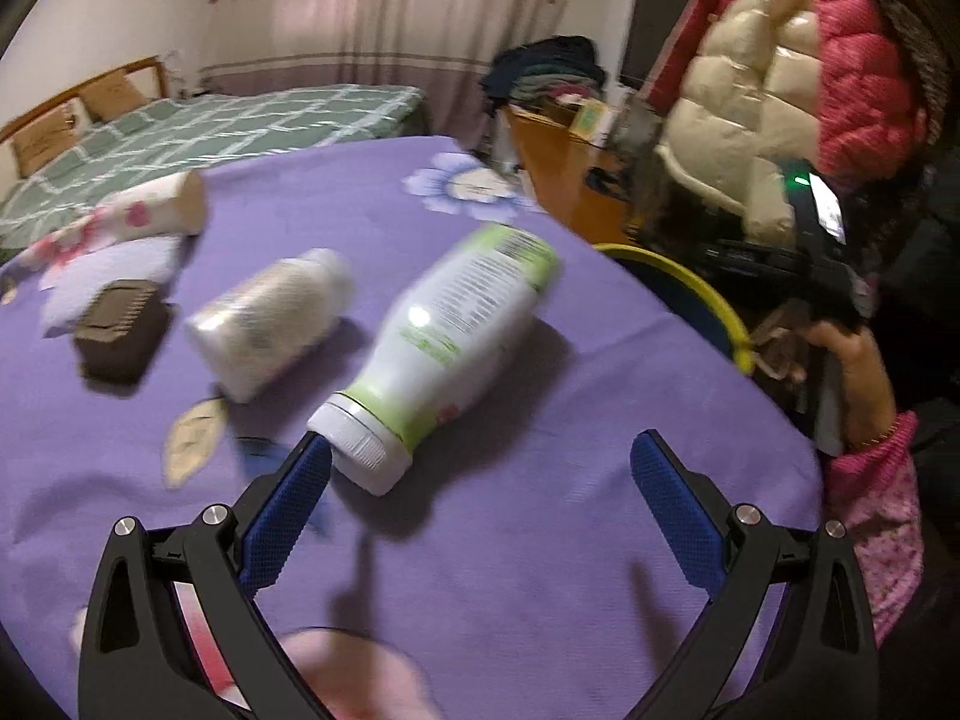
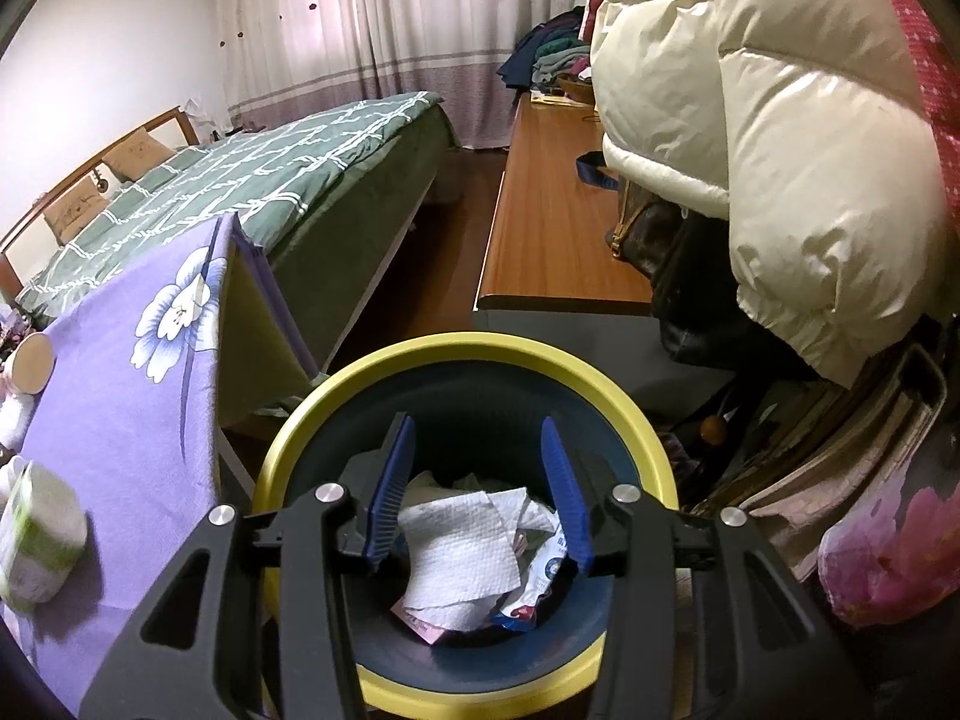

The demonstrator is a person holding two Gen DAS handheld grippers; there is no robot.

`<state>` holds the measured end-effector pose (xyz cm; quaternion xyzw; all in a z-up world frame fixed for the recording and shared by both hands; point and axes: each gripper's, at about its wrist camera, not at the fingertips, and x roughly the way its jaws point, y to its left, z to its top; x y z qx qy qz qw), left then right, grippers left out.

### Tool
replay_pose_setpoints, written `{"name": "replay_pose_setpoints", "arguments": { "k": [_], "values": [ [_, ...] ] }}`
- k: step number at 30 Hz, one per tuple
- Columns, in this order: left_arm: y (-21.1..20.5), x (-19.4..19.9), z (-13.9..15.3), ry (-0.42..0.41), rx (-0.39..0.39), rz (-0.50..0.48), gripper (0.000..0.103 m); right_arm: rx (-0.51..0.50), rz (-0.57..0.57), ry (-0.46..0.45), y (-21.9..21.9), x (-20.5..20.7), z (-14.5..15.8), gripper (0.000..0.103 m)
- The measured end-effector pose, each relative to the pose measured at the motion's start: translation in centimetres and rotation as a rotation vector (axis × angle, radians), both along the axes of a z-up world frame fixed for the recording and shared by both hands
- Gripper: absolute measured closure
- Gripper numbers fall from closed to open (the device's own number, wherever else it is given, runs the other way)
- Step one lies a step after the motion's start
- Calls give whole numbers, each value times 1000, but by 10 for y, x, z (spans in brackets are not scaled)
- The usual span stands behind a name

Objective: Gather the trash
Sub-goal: 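Grasp the green-labelled white juice bottle around its body with the left gripper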

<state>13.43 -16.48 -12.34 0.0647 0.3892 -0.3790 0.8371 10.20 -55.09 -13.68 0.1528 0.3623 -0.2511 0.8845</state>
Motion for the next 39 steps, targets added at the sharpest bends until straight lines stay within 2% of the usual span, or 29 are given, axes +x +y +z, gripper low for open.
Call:
{"name": "replay_pose_setpoints", "arguments": {
  "k": [4, 8, 11, 14, 16, 21, 25, 29, 36, 39],
  "values": [
    [-16, -10, 0, -14, 10, -45, 5, 8, 2, -14, -2, -5, 2, 60],
    [-16, 2, 3, -55, 39, 19, 5, 12, 5, -22, -3, -8, 3, 60],
    [-18, 16, -2, -44, 67, 29, 5, 20, 5, -28, -4, -10, 2, 60],
    [-25, 27, -12, 0, 81, 22, 7, 23, 6, -29, -4, -10, 1, 60],
    [-31, 30, -16, 9, 96, 19, 14, 24, 4, -30, -5, -11, 1, 60],
    [-43, 34, -20, -4, 131, 39, 24, 29, 2, -32, -5, -12, -1, 60],
    [-45, 37, -23, -2, 156, 44, 39, 34, -3, -36, -7, -15, -2, 60],
    [-42, 38, -25, -3, 172, 48, 49, 41, -7, -41, -11, -17, -3, 60],
    [-37, 36, -22, -13, 169, 41, 62, 45, -2, -48, -10, -19, -2, 60],
    [-35, 32, -13, -54, 170, 46, 62, 44, -2, -51, -10, -20, 0, 60]
  ]
}}
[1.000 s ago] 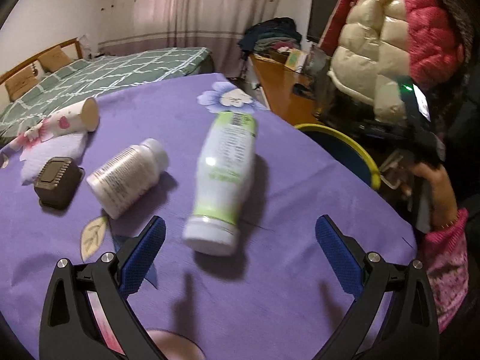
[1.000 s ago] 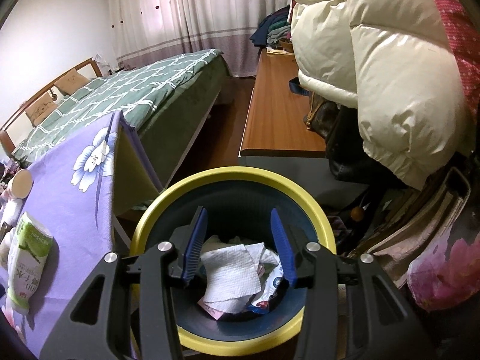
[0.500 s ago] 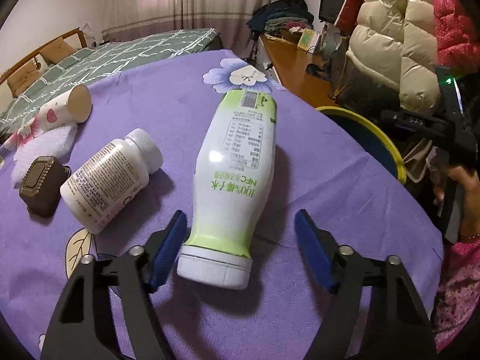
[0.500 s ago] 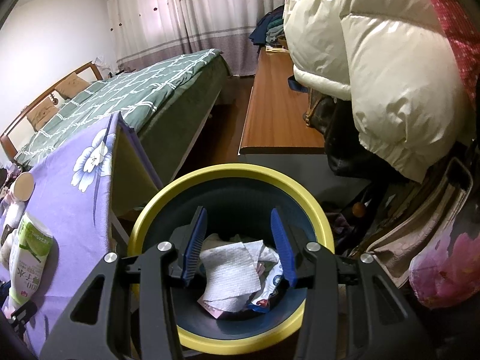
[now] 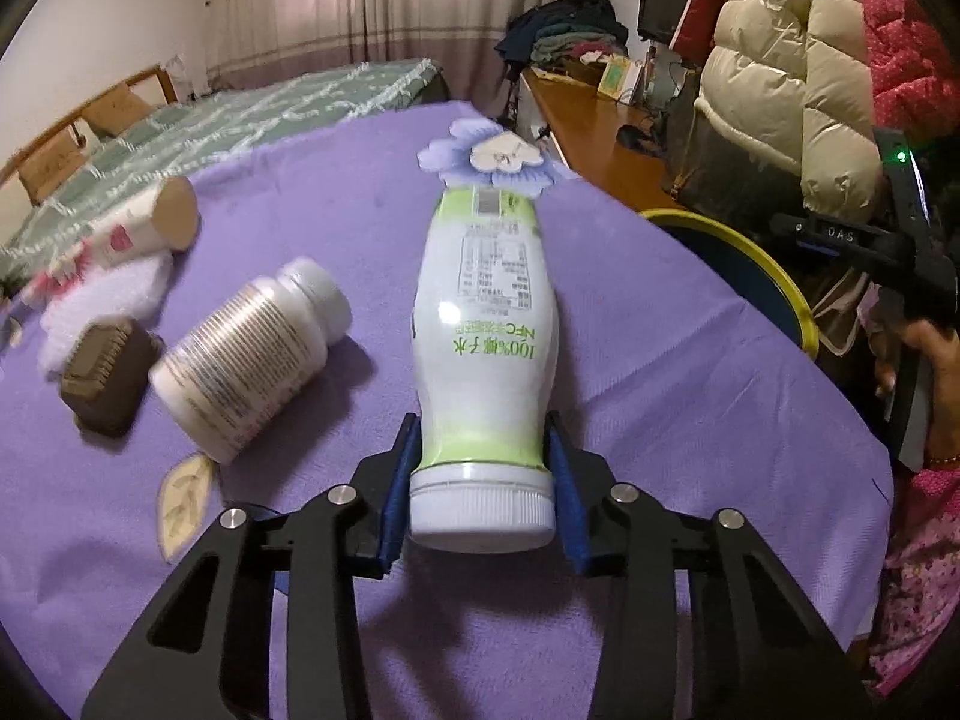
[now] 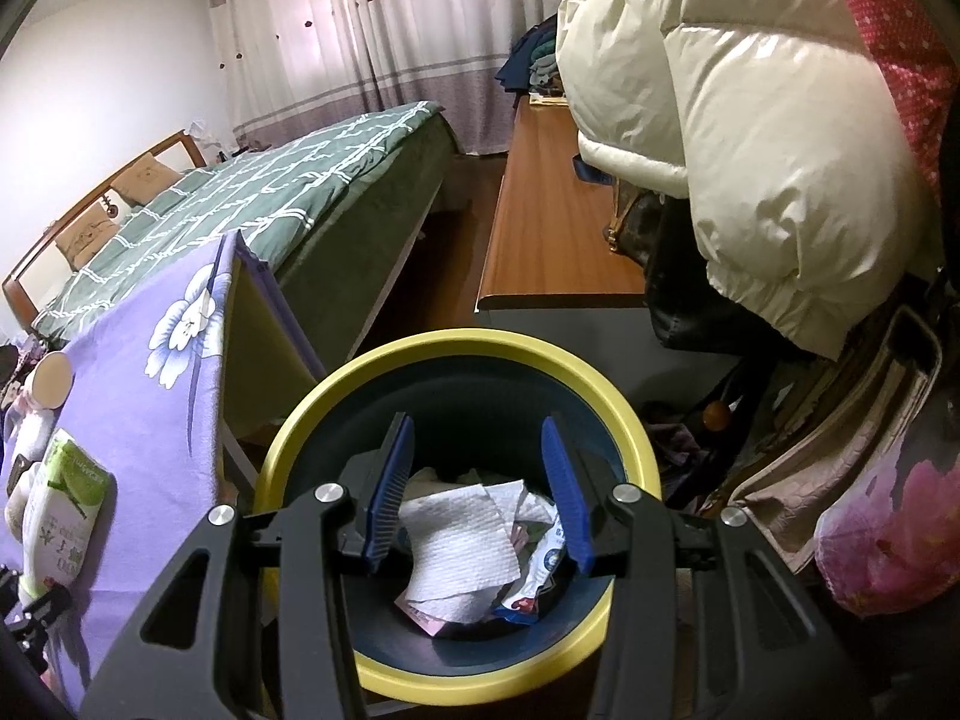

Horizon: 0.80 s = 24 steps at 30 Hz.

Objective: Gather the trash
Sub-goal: 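Carry the juice bottle over the yellow bin and open the left gripper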

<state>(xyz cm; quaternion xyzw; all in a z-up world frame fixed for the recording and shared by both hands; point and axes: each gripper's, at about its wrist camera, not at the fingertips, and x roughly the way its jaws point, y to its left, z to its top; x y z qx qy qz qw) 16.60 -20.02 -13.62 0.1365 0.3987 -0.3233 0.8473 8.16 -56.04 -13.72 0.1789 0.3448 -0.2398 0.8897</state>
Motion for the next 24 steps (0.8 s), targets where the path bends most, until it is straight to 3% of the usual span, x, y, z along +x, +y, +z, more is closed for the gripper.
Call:
{"name": "replay_pose_setpoints", "arguments": {
  "k": [12, 19, 24],
  "values": [
    [7, -2, 70, -202, -70, 15, 62, 0, 1, -4, 0, -2, 2, 60],
    [-5, -7, 89, -191, -126, -27, 62, -8, -1, -12, 1, -6, 7, 60],
    [-43, -9, 87, -167, -124, -98, 62, -52, 37, -11, 9, -21, 16, 60]
  ]
}}
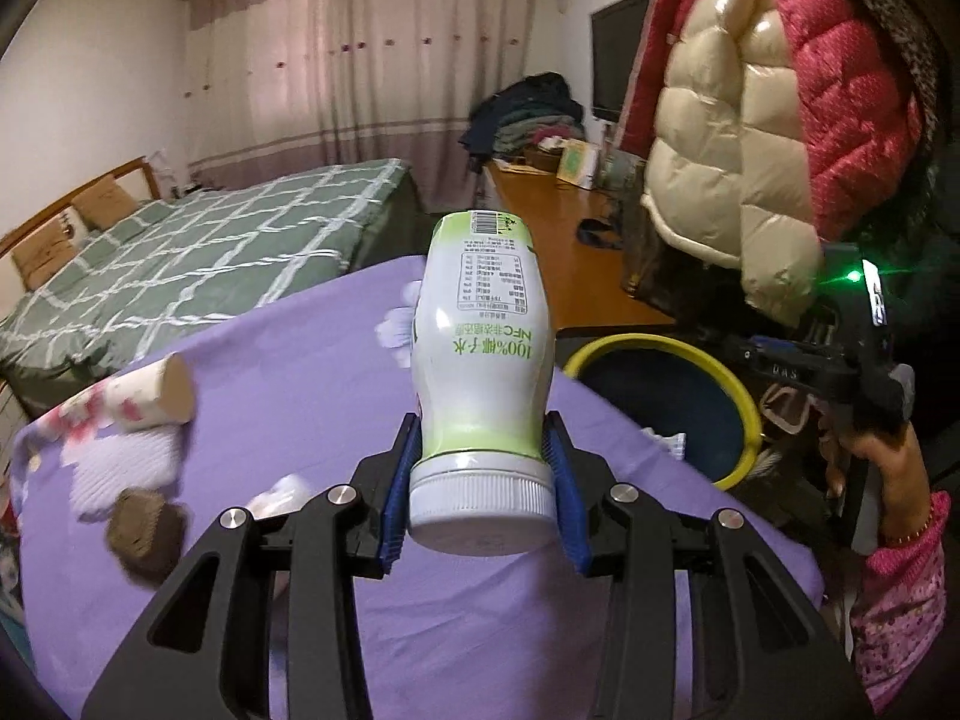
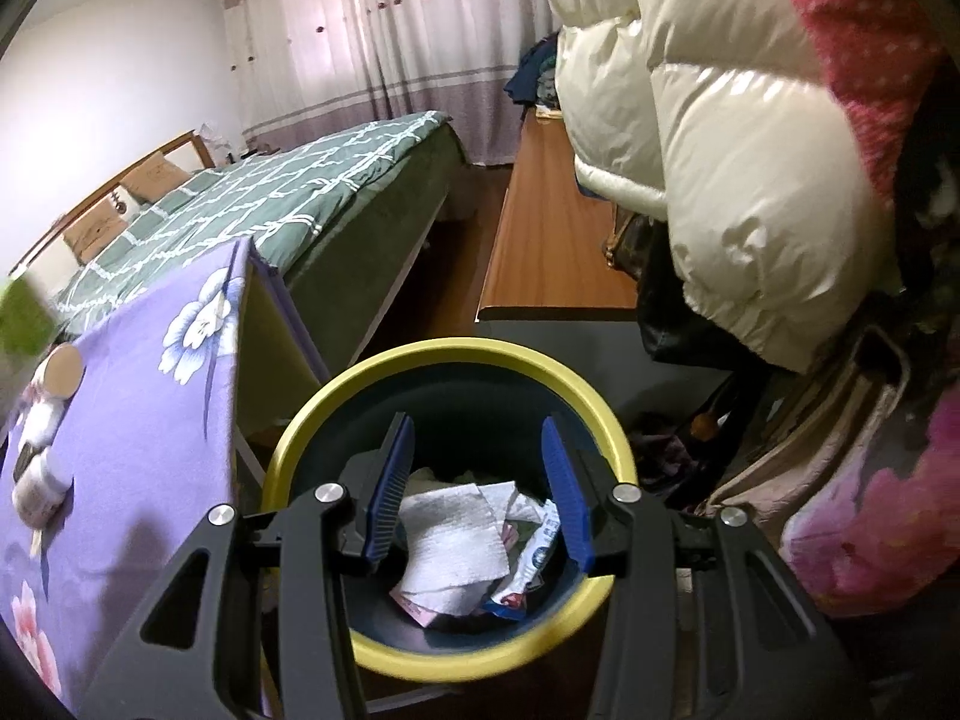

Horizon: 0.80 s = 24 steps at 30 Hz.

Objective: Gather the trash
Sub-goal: 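Carry the juice bottle over the yellow bin and open the left gripper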

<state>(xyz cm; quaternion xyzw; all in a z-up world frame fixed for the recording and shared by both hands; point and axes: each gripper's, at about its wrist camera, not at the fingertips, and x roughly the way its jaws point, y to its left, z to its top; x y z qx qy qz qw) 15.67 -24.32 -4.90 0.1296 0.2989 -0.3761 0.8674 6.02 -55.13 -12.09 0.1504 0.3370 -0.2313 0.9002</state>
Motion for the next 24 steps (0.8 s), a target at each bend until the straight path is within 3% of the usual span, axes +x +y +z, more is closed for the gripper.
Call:
{"name": "replay_pose_setpoints", "arguments": {
  "k": [12, 18, 24],
  "values": [
    [-138, -18, -18, 44, 47, -226, 62, -43, -51, -35, -5, -77, 6, 60],
    [-192, -27, -41, 72, 109, -286, 62, -10, -81, -24, -17, -89, -6, 60],
    [-220, -25, -56, 94, 144, -301, 62, 14, -104, -26, -29, -96, -13, 60]
  ]
}}
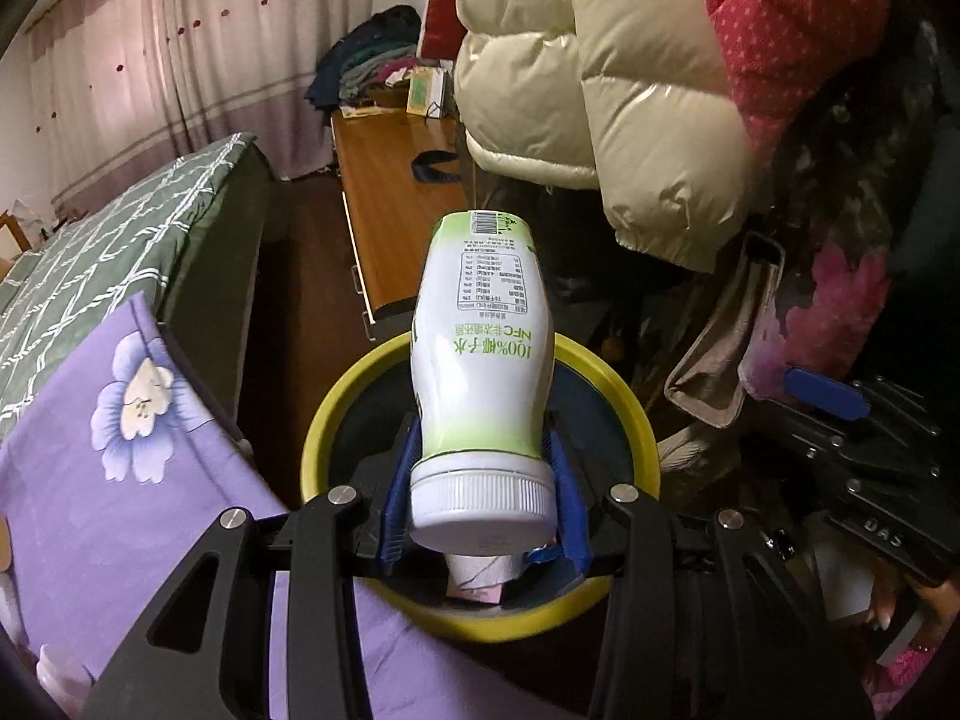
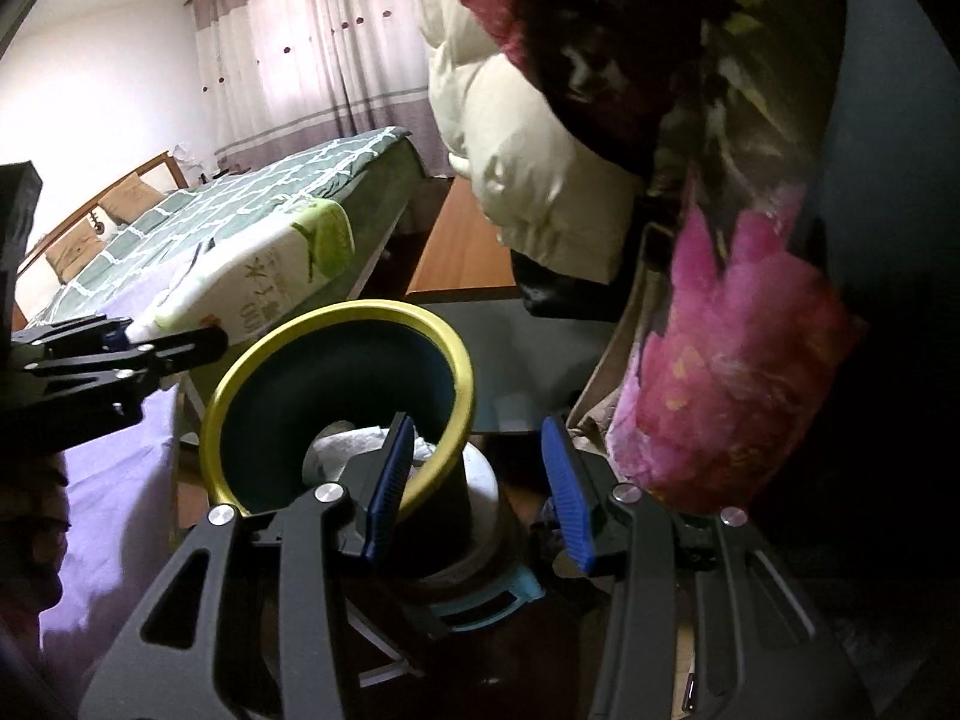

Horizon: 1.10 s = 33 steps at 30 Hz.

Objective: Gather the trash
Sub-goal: 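Carry the juice bottle over the yellow bin and open the left gripper, then move the right gripper to the table and grasp the white pill bottle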

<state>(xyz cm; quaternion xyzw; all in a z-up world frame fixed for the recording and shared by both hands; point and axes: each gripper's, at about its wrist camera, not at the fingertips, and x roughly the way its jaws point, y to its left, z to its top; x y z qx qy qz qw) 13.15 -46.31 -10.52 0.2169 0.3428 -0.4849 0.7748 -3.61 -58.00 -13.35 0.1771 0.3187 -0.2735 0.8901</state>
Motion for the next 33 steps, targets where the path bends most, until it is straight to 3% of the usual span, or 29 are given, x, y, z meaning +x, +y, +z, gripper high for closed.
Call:
{"name": "replay_pose_setpoints", "arguments": {
  "k": [3, 6, 10, 16, 25, 33],
  "values": [
    [-8, 4, -8, 14, 28, 5, 60, 9, -4, 2, -2, 0, -1, 60],
    [-1, 3, -5, -12, 10, 42, 21, 16, 1, 6, -2, 1, -3, 60],
    [27, 2, 9, -44, -31, 66, 20, 22, 18, 10, 0, 6, -4, 60],
    [108, 14, 41, -87, -134, 190, 11, 34, 86, 21, 15, 29, -3, 60],
    [270, 52, 51, -211, -139, 533, 9, 14, 262, 29, 71, 84, 10, 60],
    [412, 90, 33, -222, -152, 827, 9, -19, 472, 43, 149, 139, 24, 60]
  ]
}}
